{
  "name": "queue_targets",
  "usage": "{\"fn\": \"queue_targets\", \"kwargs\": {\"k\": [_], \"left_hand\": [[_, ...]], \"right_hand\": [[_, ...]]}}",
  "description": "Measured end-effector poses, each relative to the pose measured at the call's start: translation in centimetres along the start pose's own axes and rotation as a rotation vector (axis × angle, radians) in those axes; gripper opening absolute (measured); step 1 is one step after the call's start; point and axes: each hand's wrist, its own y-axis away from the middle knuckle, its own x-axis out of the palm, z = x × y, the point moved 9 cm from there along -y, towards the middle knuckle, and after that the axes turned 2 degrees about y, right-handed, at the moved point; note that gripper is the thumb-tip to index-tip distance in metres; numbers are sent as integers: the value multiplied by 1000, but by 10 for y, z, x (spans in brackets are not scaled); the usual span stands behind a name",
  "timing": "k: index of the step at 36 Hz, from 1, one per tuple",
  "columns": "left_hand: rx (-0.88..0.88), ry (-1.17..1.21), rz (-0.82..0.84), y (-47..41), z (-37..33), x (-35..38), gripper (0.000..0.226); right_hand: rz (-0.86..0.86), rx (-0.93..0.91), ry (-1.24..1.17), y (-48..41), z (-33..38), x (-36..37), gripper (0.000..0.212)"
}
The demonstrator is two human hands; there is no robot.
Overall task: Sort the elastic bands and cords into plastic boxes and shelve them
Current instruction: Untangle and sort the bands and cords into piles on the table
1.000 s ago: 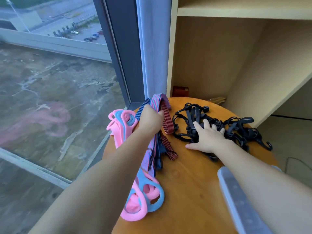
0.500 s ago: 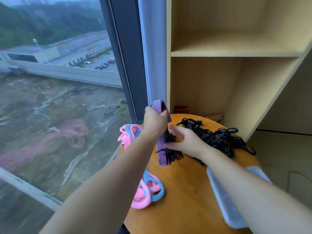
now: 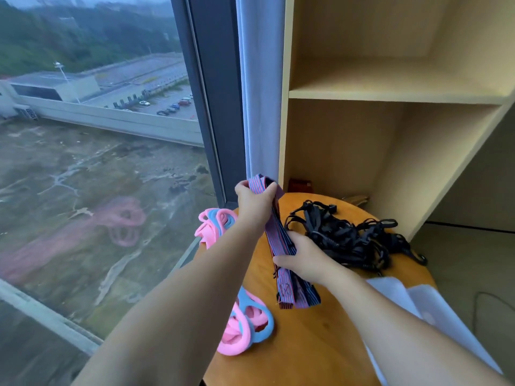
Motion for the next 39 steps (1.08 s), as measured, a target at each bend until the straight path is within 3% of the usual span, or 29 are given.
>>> {"fn": "queue_targets", "kwargs": {"k": [5, 9, 13, 18, 21, 27, 31, 33, 36, 39], "left_hand": [[42, -7, 14, -43, 33, 4, 63], [34, -75, 20, -68, 69, 1, 52], [14, -203, 24, -81, 101, 0, 55], [9, -478, 166, -83, 121, 10, 64], [-57, -535, 267, -74, 130, 22, 71], [-98, -589, 346, -54, 134, 24, 60], [-116, -656, 385, -37, 135, 14, 34], [-86, -697, 392, -28, 134, 9, 34], [-56, -642, 362, -13, 125, 1, 9], [-39, -571, 346, 7, 115, -4, 25]], "right_hand": [[7, 121, 26, -21, -34, 10, 22], [-9, 204, 160, -31, -65, 22, 28], [-22, 252, 349, -41, -85, 36, 28], [-65, 252, 580, -45, -85, 37, 52], [-73, 229, 745, -44, -79, 36, 51], [-44, 273, 734, -36, -78, 35, 44], [-56, 249, 709, -27, -67, 24, 36], [-85, 231, 697, -21, -59, 13, 34], [-125, 198, 660, -9, -44, -5, 31], [-165, 159, 613, 11, -31, -20, 27]]}}
